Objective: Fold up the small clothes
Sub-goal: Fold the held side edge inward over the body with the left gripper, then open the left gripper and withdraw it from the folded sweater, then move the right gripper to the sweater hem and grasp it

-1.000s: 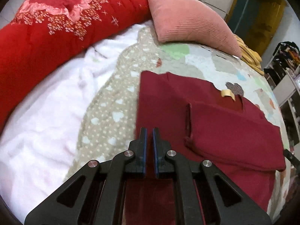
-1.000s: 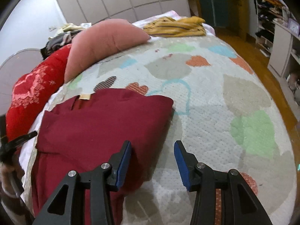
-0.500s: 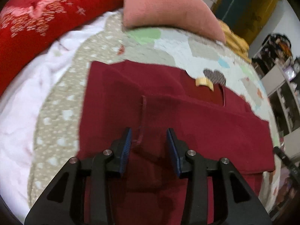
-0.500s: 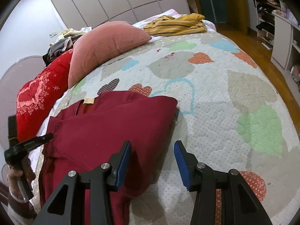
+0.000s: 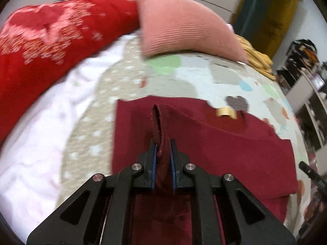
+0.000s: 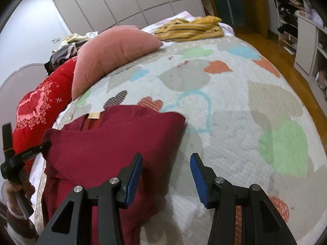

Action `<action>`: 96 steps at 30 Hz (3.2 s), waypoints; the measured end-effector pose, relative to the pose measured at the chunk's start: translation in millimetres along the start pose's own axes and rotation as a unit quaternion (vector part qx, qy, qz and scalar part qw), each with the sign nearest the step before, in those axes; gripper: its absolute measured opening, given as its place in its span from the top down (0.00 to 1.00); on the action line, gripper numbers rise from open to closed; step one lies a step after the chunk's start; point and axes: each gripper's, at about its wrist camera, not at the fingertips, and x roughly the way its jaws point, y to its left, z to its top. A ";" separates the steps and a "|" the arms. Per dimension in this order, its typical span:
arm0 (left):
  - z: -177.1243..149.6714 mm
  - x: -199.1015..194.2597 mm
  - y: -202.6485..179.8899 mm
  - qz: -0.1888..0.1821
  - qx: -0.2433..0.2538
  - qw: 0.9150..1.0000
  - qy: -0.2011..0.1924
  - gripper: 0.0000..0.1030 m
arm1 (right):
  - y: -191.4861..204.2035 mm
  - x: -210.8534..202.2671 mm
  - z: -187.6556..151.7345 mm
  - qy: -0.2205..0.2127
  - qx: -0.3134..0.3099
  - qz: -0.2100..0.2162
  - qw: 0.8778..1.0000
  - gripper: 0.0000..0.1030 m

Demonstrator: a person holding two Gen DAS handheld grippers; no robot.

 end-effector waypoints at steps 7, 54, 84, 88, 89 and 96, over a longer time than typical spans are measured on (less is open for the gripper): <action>-24.2 21.8 0.1 0.024 0.015 0.999 0.025 0.90 | 24.1 22.4 6.0 0.013 -0.024 -0.008 1.000 0.55; -189.1 -86.3 29.2 -0.035 0.026 0.996 0.074 0.55 | 62.0 -43.5 -138.0 0.023 -0.115 -0.045 0.992 0.94; -210.9 -172.4 123.1 -0.041 -0.061 0.997 0.031 0.55 | 299.4 -32.3 -263.6 0.177 -0.287 0.308 0.890 0.57; -213.2 -172.4 124.4 -0.047 -0.074 0.996 0.036 0.55 | 319.0 -23.2 -281.3 0.202 -0.255 0.366 0.872 0.56; -214.8 -171.8 123.2 -0.051 -0.073 0.995 0.039 0.55 | 317.6 -18.6 -285.5 0.216 -0.250 0.362 0.872 0.56; -239.9 -162.8 101.7 -0.059 -0.028 0.995 0.074 0.53 | 240.9 -64.9 -265.0 0.182 -0.244 0.314 0.899 0.55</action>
